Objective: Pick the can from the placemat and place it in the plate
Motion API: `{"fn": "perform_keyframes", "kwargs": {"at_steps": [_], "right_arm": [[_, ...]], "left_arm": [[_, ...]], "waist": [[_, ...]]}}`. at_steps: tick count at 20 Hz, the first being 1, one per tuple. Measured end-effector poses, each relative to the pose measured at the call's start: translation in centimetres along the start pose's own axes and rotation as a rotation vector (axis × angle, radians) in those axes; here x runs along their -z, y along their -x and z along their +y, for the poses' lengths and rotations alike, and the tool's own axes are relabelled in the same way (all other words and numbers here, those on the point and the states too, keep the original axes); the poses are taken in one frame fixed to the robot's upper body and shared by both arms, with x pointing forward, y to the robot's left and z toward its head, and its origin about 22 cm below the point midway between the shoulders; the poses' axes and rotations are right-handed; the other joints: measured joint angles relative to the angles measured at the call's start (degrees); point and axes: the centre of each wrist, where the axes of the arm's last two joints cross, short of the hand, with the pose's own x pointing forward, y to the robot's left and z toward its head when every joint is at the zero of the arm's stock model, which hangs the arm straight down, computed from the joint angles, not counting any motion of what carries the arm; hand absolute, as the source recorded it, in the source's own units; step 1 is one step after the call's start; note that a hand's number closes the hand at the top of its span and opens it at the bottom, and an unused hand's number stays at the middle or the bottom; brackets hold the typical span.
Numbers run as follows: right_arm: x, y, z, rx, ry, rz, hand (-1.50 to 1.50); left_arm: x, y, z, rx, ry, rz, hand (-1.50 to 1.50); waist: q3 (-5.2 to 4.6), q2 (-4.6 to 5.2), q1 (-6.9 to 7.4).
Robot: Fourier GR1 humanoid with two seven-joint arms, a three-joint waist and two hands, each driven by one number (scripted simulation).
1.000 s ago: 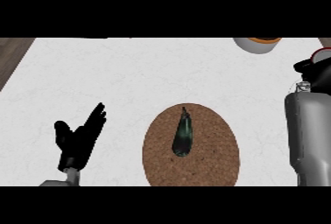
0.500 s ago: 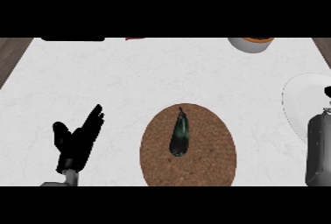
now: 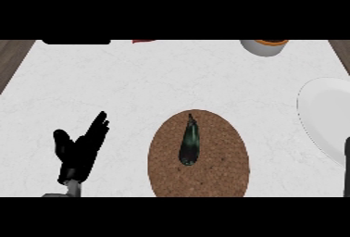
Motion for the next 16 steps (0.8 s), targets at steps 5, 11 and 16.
{"fn": "perform_keyframes", "kwargs": {"at_steps": [5,11,16], "right_arm": [[1.0,2.4,1.6,-0.047,-0.151,0.11,-1.5],[2.2,3.1,2.0,0.074,-0.216,0.085,-1.5],[3.1,2.8,1.2,0.243,-0.157,0.043,-1.5]], "left_arm": [[0.1,0.0,0.0,0.002,0.002,0.003,0.0],[0.3,0.3,-0.4,0.001,0.004,0.0,0.0],[0.2,0.3,-0.2,0.0,0.003,-0.004,0.0]], "waist": [[0.02,-0.08,-0.28],[0.18,-0.11,-0.28],[0.17,-0.19,-0.37]]}}
